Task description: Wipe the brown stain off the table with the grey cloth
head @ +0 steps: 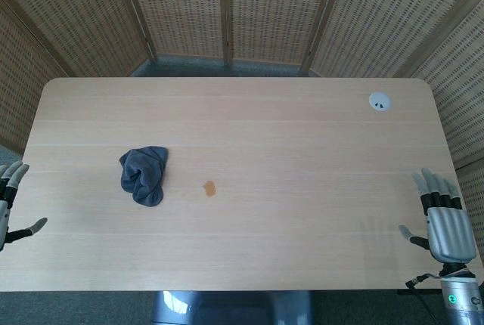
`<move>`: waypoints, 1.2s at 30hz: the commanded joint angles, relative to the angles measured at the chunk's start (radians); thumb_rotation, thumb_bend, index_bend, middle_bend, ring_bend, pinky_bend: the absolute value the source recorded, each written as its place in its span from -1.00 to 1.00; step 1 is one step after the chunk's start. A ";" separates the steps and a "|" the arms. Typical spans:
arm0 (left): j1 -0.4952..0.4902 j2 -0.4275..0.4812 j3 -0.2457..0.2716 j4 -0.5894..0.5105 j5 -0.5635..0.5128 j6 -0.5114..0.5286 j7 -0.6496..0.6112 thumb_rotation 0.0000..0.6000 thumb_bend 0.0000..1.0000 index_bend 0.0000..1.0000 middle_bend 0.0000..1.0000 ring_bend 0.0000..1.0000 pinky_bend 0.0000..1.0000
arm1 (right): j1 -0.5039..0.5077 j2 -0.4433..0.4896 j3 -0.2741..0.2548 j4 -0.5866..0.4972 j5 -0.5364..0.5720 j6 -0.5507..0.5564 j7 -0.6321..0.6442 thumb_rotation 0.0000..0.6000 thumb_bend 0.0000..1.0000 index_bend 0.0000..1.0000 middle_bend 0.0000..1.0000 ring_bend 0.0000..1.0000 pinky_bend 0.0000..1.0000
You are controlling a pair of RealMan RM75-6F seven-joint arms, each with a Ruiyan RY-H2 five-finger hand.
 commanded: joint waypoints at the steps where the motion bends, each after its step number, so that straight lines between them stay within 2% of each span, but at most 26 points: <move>1: -0.001 0.002 0.002 -0.003 -0.003 -0.007 0.001 1.00 -1.00 -1.00 -1.00 -1.00 -1.00 | 0.000 0.003 -0.002 -0.005 0.001 -0.005 0.008 1.00 -1.00 -1.00 -1.00 -1.00 -1.00; 9: -0.012 0.003 0.006 -0.001 -0.006 -0.036 0.001 1.00 -1.00 -1.00 -1.00 -1.00 -1.00 | 0.000 0.012 -0.005 -0.014 0.000 -0.008 0.018 1.00 -1.00 -1.00 -1.00 -1.00 -1.00; 13: -0.037 -0.003 -0.002 -0.005 -0.037 -0.095 0.003 1.00 -1.00 -1.00 -1.00 -1.00 -1.00 | -0.003 0.017 -0.005 -0.022 -0.003 -0.003 0.024 1.00 -1.00 -1.00 -1.00 -1.00 -1.00; 18: -0.120 -0.012 -0.021 -0.027 -0.089 -0.245 0.044 1.00 -1.00 -1.00 -1.00 -1.00 -1.00 | -0.007 0.028 -0.004 -0.032 -0.002 0.001 0.038 1.00 -1.00 -1.00 -1.00 -1.00 -1.00; 20: -0.196 -0.041 -0.043 -0.014 -0.122 -0.352 0.109 1.00 -1.00 -1.00 -1.00 -1.00 -1.00 | -0.010 0.037 -0.004 -0.040 -0.005 0.006 0.054 1.00 -1.00 -1.00 -1.00 -1.00 -1.00; 29: -0.363 -0.146 -0.102 0.080 -0.273 -0.562 0.272 1.00 -1.00 -1.00 -1.00 -1.00 -1.00 | -0.018 0.058 -0.004 -0.052 -0.014 0.018 0.092 1.00 -1.00 -1.00 -1.00 -1.00 -1.00; 36: -0.469 -0.220 -0.113 0.147 -0.382 -0.677 0.399 1.00 -1.00 -1.00 -1.00 -1.00 -1.00 | -0.017 0.065 -0.002 -0.052 -0.008 0.012 0.105 1.00 -1.00 -1.00 -1.00 -1.00 -1.00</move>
